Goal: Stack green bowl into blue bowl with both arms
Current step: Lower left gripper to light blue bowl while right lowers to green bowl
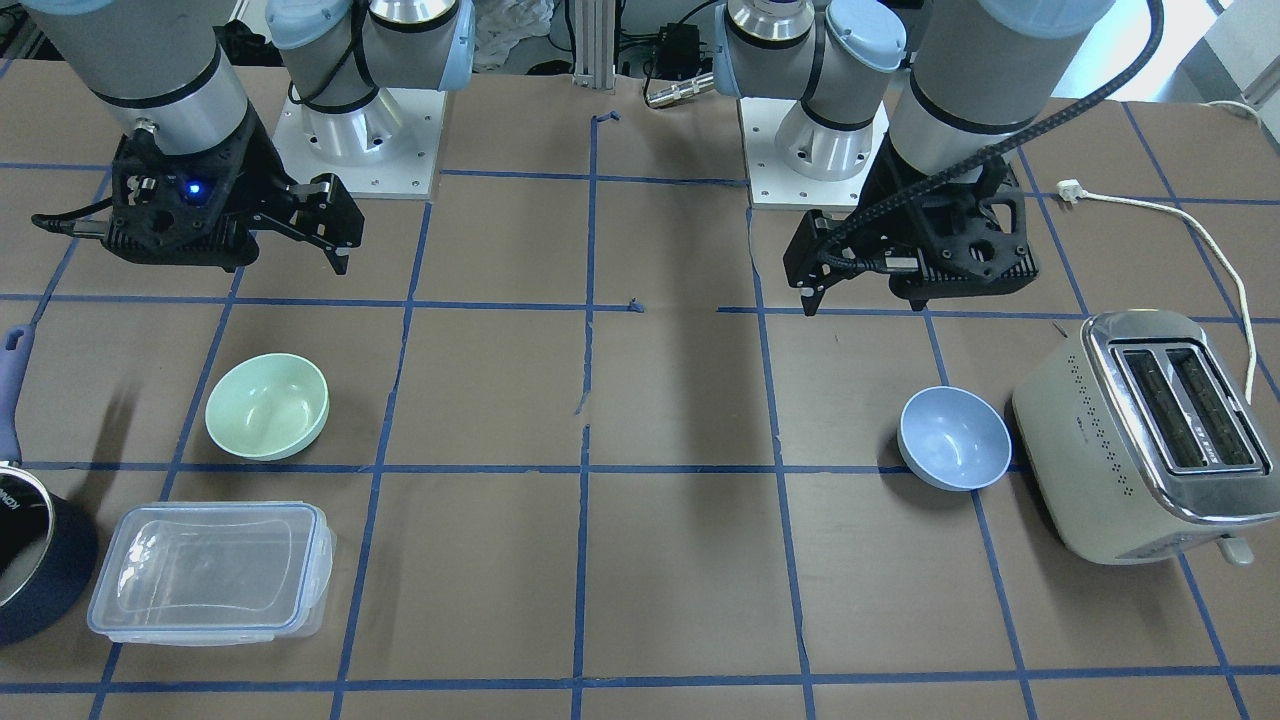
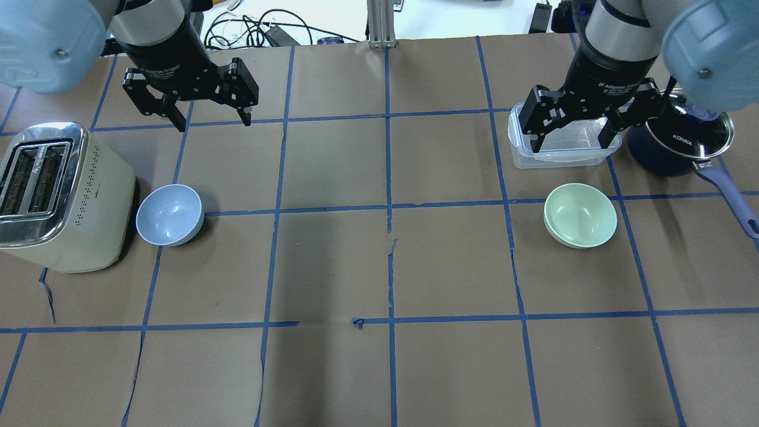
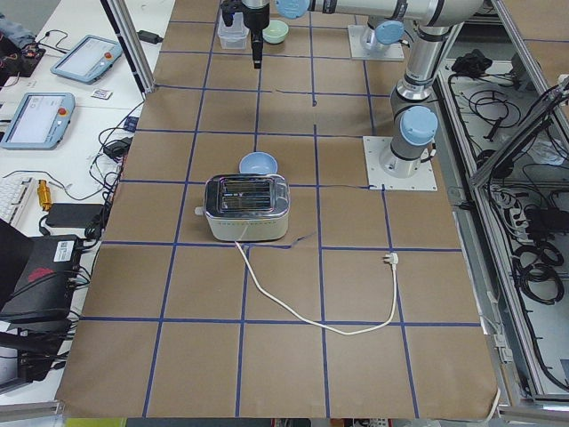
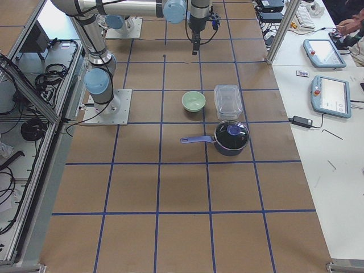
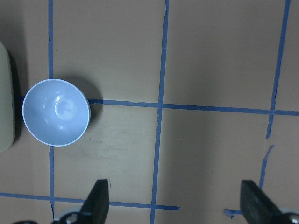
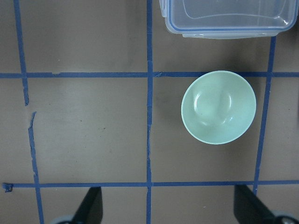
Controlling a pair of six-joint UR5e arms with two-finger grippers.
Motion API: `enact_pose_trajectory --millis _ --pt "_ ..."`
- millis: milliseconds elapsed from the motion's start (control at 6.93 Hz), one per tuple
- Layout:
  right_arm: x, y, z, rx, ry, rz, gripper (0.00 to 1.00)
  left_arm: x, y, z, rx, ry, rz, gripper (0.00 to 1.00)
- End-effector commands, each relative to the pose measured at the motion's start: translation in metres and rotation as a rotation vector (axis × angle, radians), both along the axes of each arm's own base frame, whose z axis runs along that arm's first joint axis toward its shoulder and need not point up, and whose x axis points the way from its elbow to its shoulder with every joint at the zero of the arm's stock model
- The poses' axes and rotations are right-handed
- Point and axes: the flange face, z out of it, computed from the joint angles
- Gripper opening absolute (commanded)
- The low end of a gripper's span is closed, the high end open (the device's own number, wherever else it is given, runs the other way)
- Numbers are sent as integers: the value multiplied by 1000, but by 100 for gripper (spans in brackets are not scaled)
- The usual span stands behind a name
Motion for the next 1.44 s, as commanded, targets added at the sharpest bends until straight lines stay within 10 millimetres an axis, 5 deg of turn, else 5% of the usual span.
enact_pose_trajectory --millis 0,433,865,1298 --pt "-23 -18 -22 39 -6 24 100 12 -8 -54 57 -5 21 100" --pt "-58 -50 -72 50 -11 -22 100 85 -20 -172 109 19 -82 100" --pt "-71 -53 -170 -5 -7 27 100 109 -31 -235 179 -80 -144 100" --pt "-70 -46 -213 4 -10 30 100 111 -36 -275 231 -76 -158 97"
